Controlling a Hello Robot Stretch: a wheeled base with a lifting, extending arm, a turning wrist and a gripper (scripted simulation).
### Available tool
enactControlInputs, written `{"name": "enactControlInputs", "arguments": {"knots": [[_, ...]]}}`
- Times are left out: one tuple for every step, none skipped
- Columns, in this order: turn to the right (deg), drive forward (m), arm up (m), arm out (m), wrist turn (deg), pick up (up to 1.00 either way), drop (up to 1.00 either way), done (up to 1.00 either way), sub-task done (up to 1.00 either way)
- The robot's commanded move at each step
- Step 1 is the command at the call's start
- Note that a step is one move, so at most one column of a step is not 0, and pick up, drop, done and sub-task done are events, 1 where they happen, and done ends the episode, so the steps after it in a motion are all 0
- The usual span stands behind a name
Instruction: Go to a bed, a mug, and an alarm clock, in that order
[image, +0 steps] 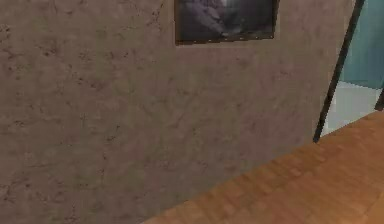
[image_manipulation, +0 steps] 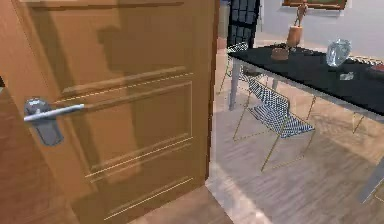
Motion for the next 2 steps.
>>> {"name": "enactControlInputs", "arguments": {"knots": [[45.0, 0.0, 0.0, 0.0, 0.0, 0.0, 0.0, 0.0, 0.0], [45.0, 0.0, 0.0, 0.0, 0.0, 0.0, 0.0, 0.0, 0.0]]}}
